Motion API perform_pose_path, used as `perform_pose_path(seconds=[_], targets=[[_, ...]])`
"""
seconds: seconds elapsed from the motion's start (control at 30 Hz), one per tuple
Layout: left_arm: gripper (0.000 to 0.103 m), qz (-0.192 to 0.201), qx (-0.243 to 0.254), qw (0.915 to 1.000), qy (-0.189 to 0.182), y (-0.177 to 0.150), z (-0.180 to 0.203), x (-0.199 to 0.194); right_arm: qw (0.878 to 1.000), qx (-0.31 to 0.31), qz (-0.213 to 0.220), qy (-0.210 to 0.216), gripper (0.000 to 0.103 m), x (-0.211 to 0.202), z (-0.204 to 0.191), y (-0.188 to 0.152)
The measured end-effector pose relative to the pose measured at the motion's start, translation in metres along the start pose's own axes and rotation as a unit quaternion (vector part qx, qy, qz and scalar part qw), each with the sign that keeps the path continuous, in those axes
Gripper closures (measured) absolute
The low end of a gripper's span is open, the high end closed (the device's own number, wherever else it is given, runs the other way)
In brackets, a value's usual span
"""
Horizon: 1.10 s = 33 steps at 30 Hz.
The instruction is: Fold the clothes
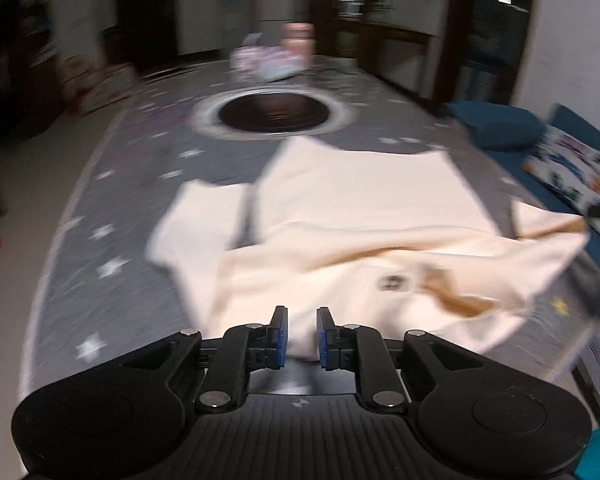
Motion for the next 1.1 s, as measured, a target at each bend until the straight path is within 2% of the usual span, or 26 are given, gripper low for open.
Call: perform_pose_path(seconds=[0.03, 0.1, 0.2, 0.3, 0.37, 0.47, 0.5, 0.57, 0.7, 0.8, 0.87, 0.93, 0.97, 1.0, 1.1], targets=[[0.07, -0.002, 0.015, 0.9999, -0.008, 0.001, 0.008, 0.006, 1.0, -0.005, 0.007, 0.008, 0.083, -0.006, -0.003, 0.001], [0.062, -0.006, 0.044, 0.9989, -0.018, 0.003, 0.023, 0.017, 0.999, -0.017, 0.017, 0.04, 0.082, -0.019, -0.014, 0.004], [0.062, -0.014, 0.063, 0.9978, -0.016, 0.005, 0.031, 0.031, 0.993, -0.044, 0.022, 0.108, 0.081, -0.031, -0.041, 0.004], [0.062, -0.027, 0.061, 0.9977, -0.012, 0.006, 0.027, 0.046, 0.981, -0.076, 0.01, 0.177, 0.08, -0.035, -0.08, -0.002], [0.066, -0.036, 0.063, 0.9973, -0.013, 0.002, 0.026, 0.051, 0.972, -0.1, 0.006, 0.212, 0.076, -0.038, -0.105, -0.007], [0.082, -0.04, 0.074, 0.9962, -0.021, -0.004, 0.029, 0.054, 0.955, -0.144, -0.002, 0.259, 0.072, -0.046, -0.146, -0.02], [0.088, -0.041, 0.078, 0.9959, -0.022, -0.005, 0.03, 0.053, 0.952, -0.155, -0.005, 0.265, 0.072, -0.045, -0.154, -0.022], [0.093, -0.038, 0.087, 0.9952, -0.025, -0.006, 0.034, 0.052, 0.945, -0.181, -0.015, 0.271, 0.072, -0.037, -0.177, -0.028], [0.094, -0.032, 0.096, 0.9943, -0.031, -0.006, 0.037, 0.045, 0.943, -0.199, -0.027, 0.264, 0.072, -0.026, -0.196, -0.039], [0.085, -0.026, 0.106, 0.9934, -0.035, -0.003, 0.041, 0.043, 0.942, -0.21, -0.032, 0.26, 0.072, -0.021, -0.205, -0.047], [0.075, -0.023, 0.124, 0.9915, -0.034, -0.004, 0.047, 0.043, 0.941, -0.217, -0.031, 0.257, 0.073, -0.02, -0.207, -0.052], [0.074, -0.029, 0.125, 0.9914, -0.028, -0.006, 0.045, 0.049, 0.942, -0.225, -0.026, 0.249, 0.081, -0.019, -0.209, -0.056], [0.074, -0.032, 0.124, 0.9914, -0.025, -0.007, 0.044, 0.053, 0.942, -0.229, -0.022, 0.243, 0.09, -0.019, -0.209, -0.057], [0.078, -0.036, 0.122, 0.9916, -0.023, -0.008, 0.041, 0.056, 0.943, -0.23, -0.023, 0.239, 0.095, -0.018, -0.208, -0.057], [0.092, -0.04, 0.109, 0.9929, -0.026, -0.012, 0.035, 0.058, 0.943, -0.225, -0.021, 0.243, 0.099, -0.021, -0.203, -0.056]])
Point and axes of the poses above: each gripper's, at about its wrist camera, not at the fingertips, and x roughly the way its jaws point, z to its right, y to its top, the point moved 8 cm from there along x, roughly the way its jaws point, and after that the axes turned 15 degrees about -y, right-handed, at the moved point
